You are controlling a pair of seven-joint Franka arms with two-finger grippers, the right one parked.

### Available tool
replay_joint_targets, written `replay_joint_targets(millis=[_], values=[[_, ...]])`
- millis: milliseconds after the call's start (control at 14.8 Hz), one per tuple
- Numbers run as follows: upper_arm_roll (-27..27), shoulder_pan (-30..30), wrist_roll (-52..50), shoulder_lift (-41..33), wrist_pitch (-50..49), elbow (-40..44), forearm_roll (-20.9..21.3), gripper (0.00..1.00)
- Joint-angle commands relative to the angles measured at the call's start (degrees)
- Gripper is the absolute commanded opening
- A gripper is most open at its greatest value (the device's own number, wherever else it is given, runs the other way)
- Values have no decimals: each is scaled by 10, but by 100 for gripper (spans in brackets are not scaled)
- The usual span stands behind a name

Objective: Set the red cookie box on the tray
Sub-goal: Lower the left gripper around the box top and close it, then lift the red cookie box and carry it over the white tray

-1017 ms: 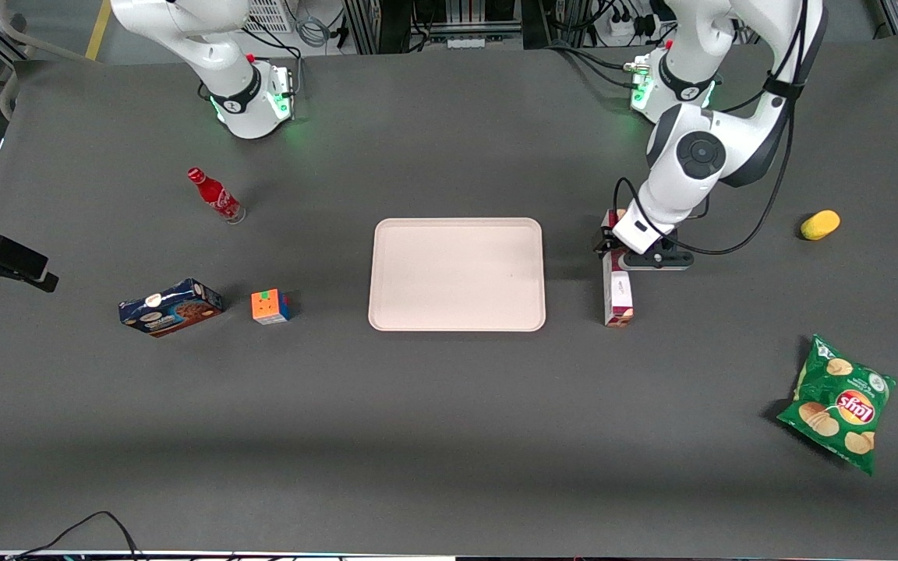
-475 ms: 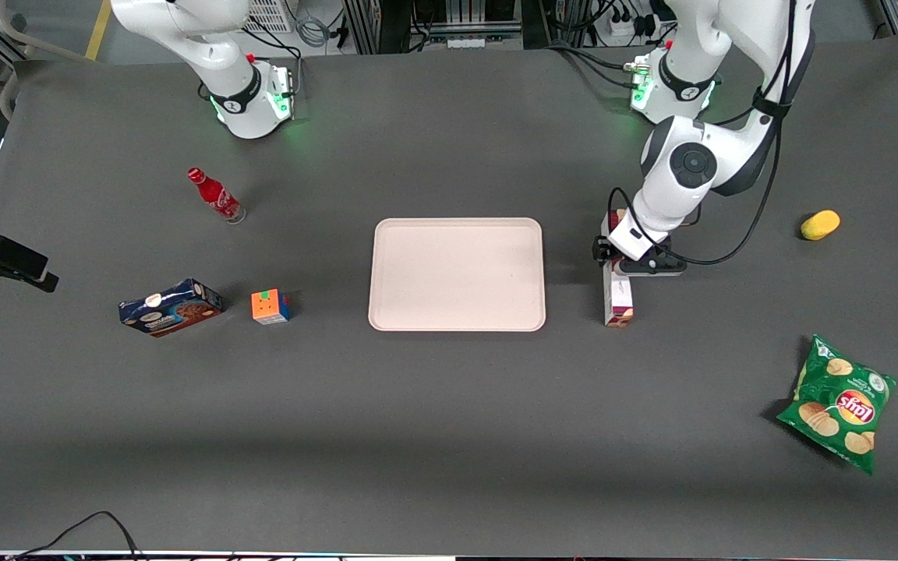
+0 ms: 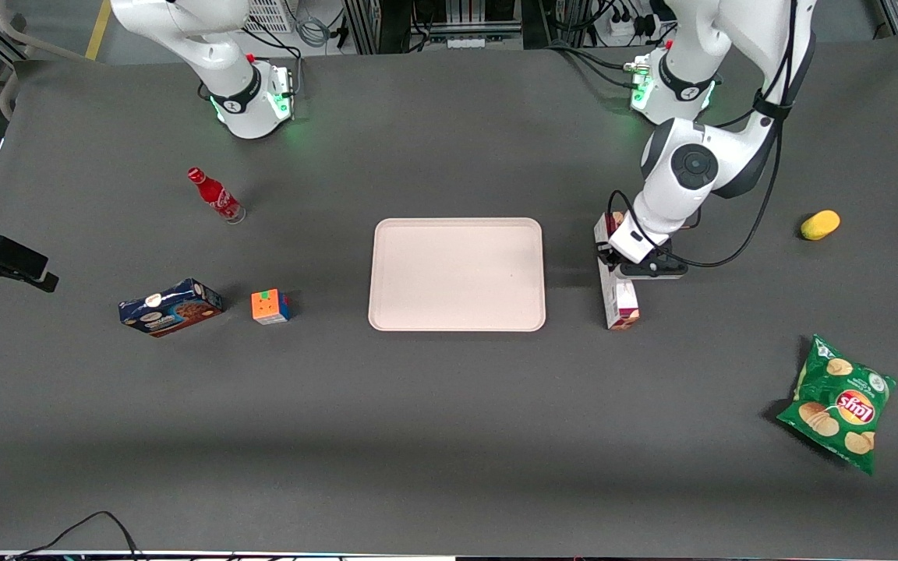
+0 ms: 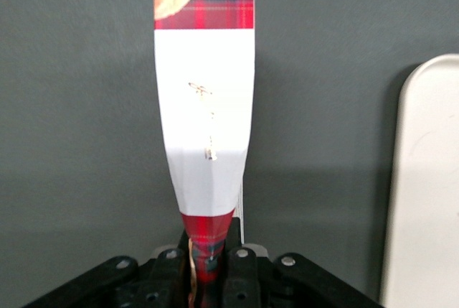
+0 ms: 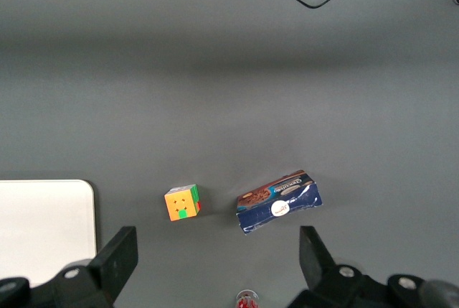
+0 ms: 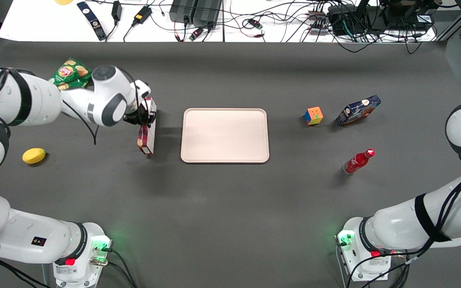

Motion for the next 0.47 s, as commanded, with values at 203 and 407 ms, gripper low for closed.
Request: replay_joint_targets(millis=[203,407], values=[[0,0,-2,-45,-427,294,1,0],[-16,-6,-11,-39,-520,399,0,0]])
